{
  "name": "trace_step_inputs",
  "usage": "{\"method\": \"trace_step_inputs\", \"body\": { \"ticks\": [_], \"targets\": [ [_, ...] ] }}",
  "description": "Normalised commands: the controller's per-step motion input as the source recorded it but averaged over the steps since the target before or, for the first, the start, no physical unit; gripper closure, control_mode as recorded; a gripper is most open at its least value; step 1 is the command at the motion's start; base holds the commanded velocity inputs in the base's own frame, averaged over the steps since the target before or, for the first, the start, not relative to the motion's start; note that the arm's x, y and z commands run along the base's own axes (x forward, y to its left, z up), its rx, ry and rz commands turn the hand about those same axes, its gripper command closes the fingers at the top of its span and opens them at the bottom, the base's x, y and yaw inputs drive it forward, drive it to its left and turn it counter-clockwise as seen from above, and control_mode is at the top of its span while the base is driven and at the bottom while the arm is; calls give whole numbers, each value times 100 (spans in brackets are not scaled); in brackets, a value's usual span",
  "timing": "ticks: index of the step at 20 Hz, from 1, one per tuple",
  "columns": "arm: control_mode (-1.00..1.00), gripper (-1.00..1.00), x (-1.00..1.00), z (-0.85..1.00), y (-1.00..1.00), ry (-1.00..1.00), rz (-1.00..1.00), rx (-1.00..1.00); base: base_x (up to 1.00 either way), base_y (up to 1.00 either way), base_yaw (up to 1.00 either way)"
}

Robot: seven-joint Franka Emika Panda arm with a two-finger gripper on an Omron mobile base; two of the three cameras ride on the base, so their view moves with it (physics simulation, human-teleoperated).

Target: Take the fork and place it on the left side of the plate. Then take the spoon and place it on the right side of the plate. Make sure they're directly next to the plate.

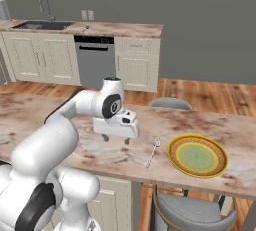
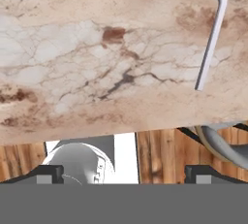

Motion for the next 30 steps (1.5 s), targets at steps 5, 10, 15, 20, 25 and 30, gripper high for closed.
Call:
{"method": "trace_step_inputs", "body": {
  "ticks": [5,10,15,20,25,30],
  "targets": [
    [-100,-100,-37,45,0,-18,0,0,0,0,0],
    [-100,-100,-30,48,-1,-20,0,0,0,0,0],
    [-100,-100,-19,34,0,-15,0,0,0,0,0],
    [100,-100,0,0,0,0,0,0,-7,12,2],
    [100,-100,0,0,0,0,0,0,-52,67,5],
    [100,-100,0,0,0,0,0,0,-48,99,2]
  ]
}}
